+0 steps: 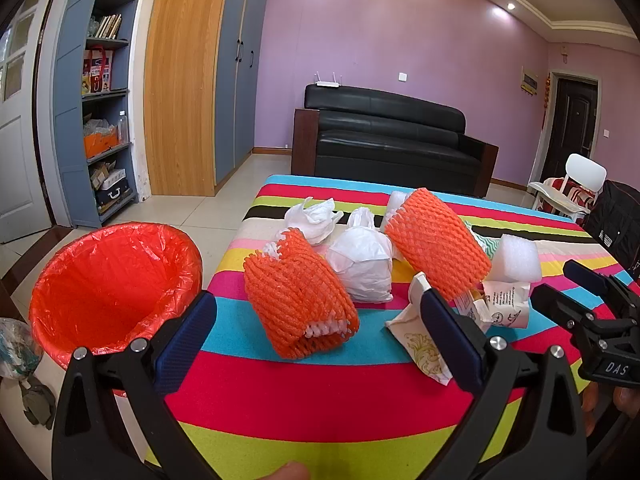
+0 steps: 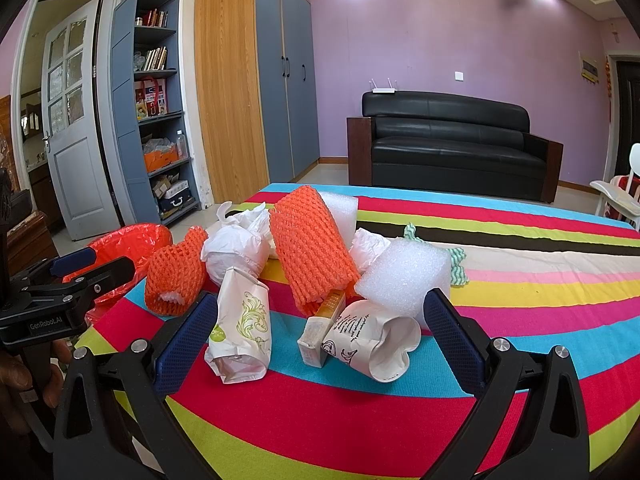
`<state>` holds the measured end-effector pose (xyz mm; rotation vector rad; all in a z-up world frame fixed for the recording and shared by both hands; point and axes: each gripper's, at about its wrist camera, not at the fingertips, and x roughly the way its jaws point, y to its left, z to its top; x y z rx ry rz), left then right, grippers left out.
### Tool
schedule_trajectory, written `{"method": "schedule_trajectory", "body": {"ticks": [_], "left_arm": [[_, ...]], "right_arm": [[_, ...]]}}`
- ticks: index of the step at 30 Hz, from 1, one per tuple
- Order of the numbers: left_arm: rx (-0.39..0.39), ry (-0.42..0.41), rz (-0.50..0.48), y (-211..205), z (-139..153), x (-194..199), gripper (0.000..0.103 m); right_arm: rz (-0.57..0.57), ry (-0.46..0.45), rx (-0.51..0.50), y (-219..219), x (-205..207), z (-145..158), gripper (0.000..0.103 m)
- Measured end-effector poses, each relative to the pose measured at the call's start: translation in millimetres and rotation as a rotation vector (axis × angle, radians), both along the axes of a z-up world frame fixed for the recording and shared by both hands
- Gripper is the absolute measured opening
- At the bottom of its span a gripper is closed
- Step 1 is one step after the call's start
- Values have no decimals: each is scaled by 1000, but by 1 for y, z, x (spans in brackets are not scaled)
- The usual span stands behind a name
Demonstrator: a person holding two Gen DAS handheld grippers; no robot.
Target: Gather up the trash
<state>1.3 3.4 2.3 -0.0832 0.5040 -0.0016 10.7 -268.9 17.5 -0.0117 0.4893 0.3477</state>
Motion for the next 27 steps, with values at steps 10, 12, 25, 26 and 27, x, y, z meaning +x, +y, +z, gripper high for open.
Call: {"method": "schedule_trajectory", "body": {"ticks": [10,12,25,26,27], "left_arm": [[1,0,0,0,0,0,99],[0,3,1,0,0,0,99],[-11,50,38,4,-6,10,99],[-18,59,45,6,-7,13,99],[-19,67,50,7,-7,15,99]], "right_arm": [[-4,3,5,-1,0,-1,96],[-10,7,7,-1,0,-1,96],[-59,91,16,-8,15,-14,96],[-68,97,15,-9,16,-15,96],[-75,105,18,-10,18,-16,96]]}}
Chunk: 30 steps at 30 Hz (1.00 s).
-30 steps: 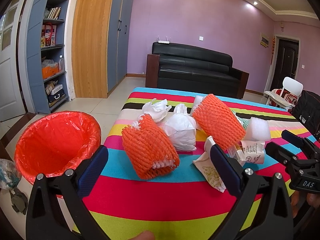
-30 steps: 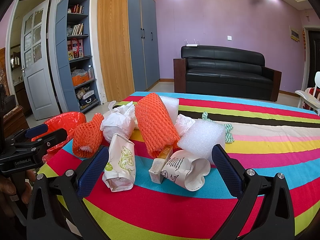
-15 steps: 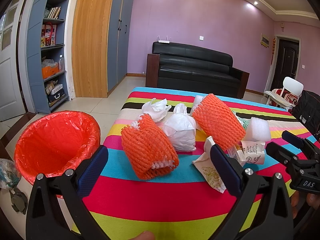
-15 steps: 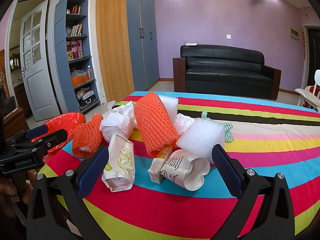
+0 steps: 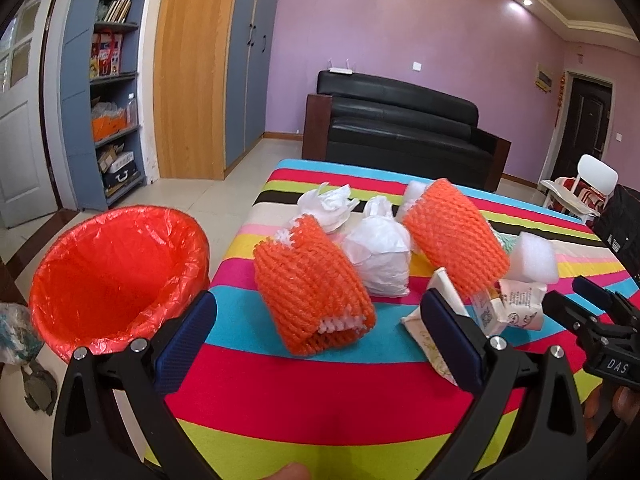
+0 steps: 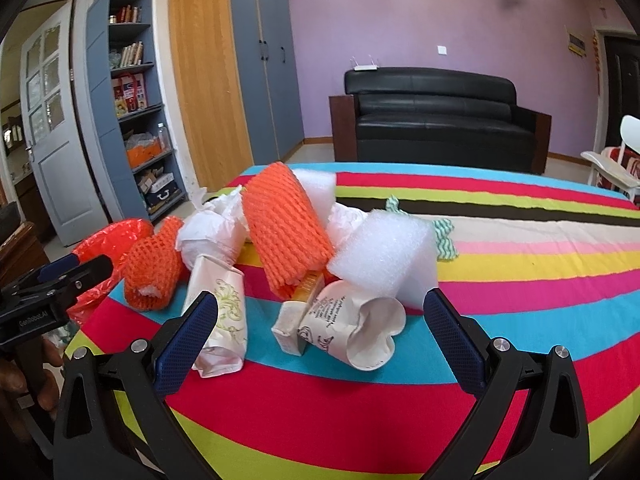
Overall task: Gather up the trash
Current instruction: 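Grasp the orange foam net with the left tool while the right tool grasps the bubble-wrap block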
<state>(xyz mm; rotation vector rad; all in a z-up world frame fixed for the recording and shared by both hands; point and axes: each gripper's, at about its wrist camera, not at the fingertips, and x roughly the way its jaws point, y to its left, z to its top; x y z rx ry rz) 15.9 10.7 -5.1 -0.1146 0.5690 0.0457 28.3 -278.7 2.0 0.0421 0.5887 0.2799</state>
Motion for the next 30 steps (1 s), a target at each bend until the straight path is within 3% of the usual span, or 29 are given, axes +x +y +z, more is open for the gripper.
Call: {"method": "schedule_trajectory", "body": {"ticks": [6,16,21,30], "left_arm": [[-9,47,19,6,-6,15,99],[-111,208,35,14,-34,61,98],[-111,260,56,14,-45,77,97],[-76,311,47,9,-52,92,63]], "right_arm": [[-22,34,24,-11,11,0,96],[-34,51,16,-25,31,6,96],[-31,65,-4,-21,45,5,96],[-87,101,-22,-17,68,-4,96]]}}
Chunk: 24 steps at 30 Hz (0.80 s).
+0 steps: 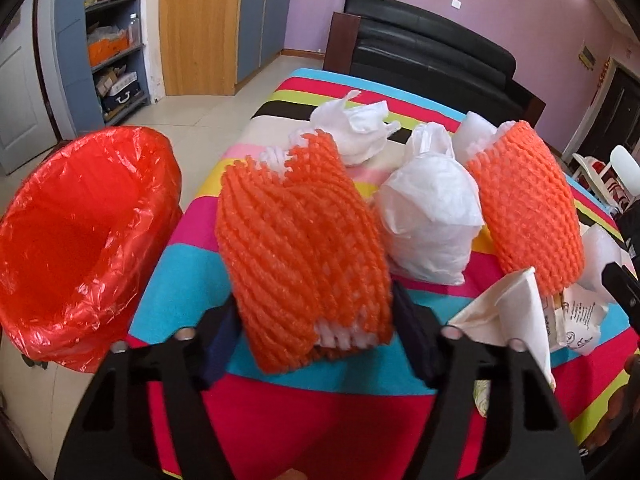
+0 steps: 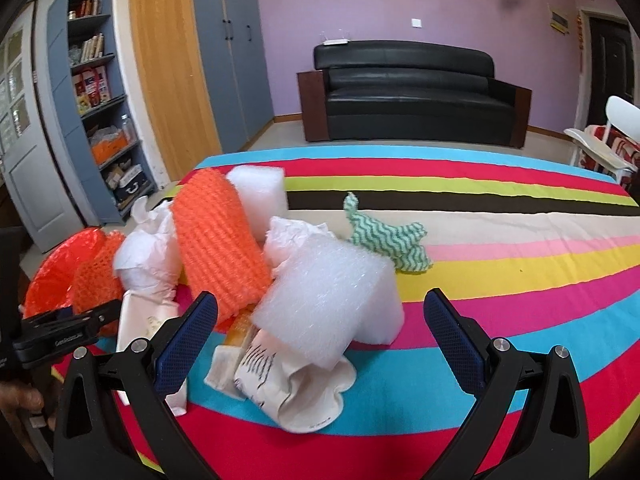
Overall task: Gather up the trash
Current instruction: 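Grasp the orange foam net with the left tool while the right tool grasps the bubble-wrap block, then carry both items over the red bin and open both tools to drop them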
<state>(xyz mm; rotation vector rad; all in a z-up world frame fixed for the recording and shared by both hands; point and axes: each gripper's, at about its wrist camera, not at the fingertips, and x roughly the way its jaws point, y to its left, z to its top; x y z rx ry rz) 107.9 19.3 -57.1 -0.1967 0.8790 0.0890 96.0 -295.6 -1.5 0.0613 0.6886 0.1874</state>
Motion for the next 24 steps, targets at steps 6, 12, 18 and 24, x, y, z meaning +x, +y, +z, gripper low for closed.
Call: {"method": "schedule_trajectory", "body": {"ticks": [6,12,18,24], "left_arm": [[38,-27,-12,-1,11,-5,44],[60,-72,-29,-5,25,-10,35],[49,-123,-28,0,42,-23,34],[60,-180,-43,1,58,-37,34]], "right_arm": [[-34,23,1,-1,13,-4,86],[-38,41,-13,-1,15,-9,69],[-70,11,5,-13,6,-2,65],[-92,-50,6,-19,-5,14,64]]}}
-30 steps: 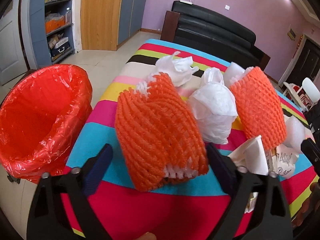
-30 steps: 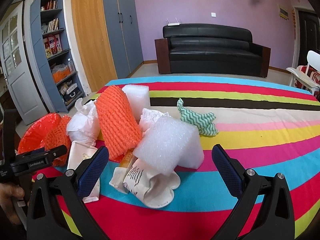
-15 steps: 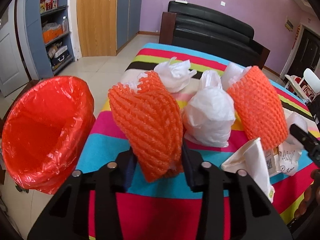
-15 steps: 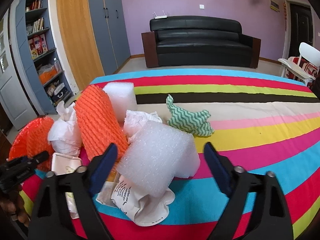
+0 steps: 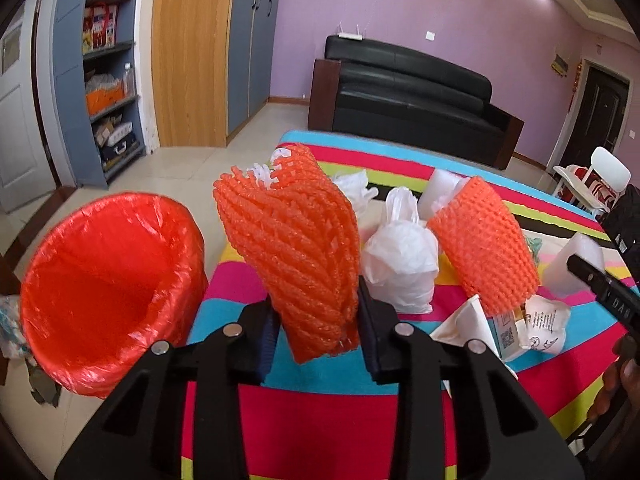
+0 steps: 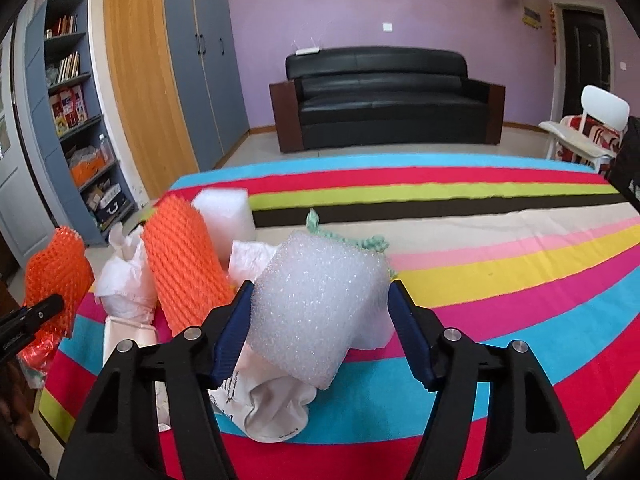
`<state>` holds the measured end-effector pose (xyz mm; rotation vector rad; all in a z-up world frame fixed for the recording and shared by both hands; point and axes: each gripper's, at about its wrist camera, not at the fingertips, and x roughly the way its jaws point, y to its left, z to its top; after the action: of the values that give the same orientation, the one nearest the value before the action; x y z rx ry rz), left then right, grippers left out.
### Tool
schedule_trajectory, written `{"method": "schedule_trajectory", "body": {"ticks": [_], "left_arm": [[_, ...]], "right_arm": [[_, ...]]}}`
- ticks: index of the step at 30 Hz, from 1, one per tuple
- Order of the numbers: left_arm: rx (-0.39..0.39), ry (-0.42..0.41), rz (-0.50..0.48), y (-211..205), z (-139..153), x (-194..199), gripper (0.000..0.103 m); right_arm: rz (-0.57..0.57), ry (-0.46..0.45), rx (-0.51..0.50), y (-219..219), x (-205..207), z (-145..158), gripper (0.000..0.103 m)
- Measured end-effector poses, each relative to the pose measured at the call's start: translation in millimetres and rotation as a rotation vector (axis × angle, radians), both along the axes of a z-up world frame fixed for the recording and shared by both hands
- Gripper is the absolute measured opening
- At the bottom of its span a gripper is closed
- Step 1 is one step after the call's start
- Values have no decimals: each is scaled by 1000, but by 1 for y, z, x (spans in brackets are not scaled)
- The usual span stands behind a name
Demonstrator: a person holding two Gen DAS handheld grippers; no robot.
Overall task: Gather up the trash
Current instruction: 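Carry both items over the red bin and open both tools to drop them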
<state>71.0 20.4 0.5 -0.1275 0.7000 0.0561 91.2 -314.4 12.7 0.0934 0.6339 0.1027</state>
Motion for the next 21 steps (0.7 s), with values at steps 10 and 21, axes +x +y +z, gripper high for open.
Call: {"method": "schedule_trajectory", "body": {"ticks": [10,21], "left_arm": [[3,-36,12,13,27,-20,34],[12,-92,109,76,51,-36,34]], "right_arm": [[71,-76,33,24,-9,36,65],[237,-98,35,103,-5,68,65]]}}
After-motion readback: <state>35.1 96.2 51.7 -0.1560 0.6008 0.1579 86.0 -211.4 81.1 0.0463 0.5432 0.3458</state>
